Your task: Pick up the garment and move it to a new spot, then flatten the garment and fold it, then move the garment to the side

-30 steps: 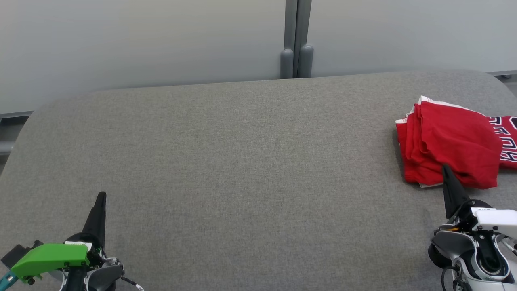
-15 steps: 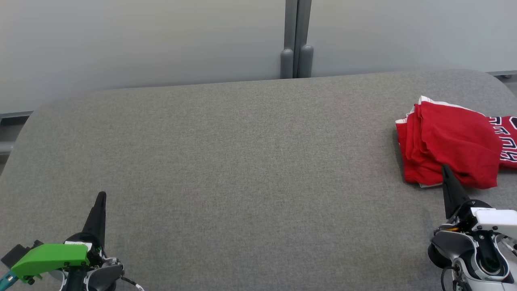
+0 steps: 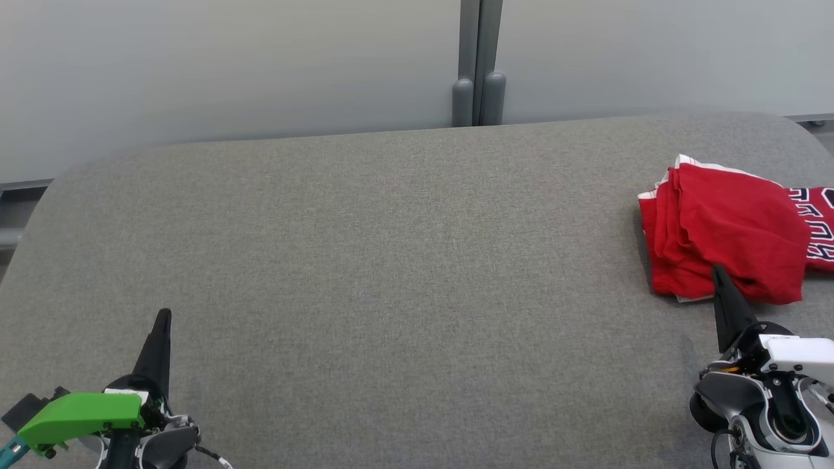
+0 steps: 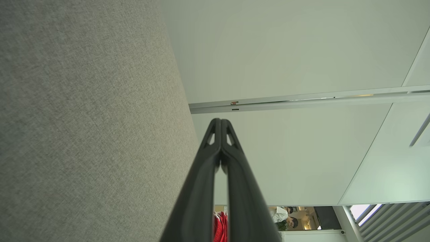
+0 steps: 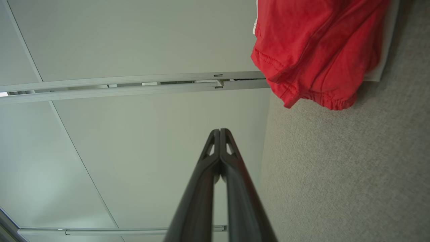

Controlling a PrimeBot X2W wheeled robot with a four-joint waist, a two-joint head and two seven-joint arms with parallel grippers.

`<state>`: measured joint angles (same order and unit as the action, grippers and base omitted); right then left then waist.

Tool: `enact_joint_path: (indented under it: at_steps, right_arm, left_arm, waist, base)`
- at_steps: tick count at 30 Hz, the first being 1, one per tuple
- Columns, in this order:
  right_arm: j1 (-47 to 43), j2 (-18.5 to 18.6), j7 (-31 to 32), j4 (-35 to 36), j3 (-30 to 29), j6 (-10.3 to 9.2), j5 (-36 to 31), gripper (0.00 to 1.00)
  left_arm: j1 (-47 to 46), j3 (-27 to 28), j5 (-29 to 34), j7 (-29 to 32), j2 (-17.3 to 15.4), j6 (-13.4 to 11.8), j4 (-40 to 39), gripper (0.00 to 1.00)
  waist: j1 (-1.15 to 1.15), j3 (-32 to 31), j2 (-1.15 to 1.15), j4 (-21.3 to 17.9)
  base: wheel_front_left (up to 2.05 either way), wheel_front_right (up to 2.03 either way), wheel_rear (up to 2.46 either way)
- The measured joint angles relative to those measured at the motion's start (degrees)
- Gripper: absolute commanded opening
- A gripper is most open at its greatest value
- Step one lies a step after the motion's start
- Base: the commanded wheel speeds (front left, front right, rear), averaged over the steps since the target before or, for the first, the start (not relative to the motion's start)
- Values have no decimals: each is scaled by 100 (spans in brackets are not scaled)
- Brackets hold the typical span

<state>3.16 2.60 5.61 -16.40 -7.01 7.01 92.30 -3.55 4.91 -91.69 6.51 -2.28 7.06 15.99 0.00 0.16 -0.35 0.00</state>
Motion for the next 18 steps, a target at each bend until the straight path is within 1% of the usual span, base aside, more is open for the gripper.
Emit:
enact_joint_path:
  at_steps: [18]
  right_arm:
    - [0,-1,0,7,-2,1,0,0]
  left_arm:
    - [0,0,0,0,0,0,-4,0]
  waist:
    - [0,0,0,0]
  base:
    - [0,0,0]
